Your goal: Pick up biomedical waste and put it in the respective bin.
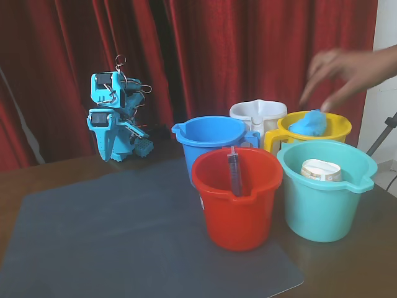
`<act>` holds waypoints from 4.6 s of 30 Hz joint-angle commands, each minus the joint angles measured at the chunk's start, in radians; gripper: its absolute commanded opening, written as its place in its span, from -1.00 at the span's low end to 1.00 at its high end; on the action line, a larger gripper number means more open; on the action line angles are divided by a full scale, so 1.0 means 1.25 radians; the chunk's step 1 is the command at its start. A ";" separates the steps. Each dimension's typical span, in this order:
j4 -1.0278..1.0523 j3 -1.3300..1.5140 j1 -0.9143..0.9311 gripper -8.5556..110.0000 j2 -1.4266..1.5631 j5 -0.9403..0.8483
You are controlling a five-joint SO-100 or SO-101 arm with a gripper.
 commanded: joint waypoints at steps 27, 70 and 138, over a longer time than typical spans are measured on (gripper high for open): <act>0.000 -0.012 -0.006 -0.86 -0.001 -0.004; 0.001 -0.012 -0.005 -0.86 -0.001 -0.004; 0.447 -1.608 -0.201 -0.11 -1.578 -0.045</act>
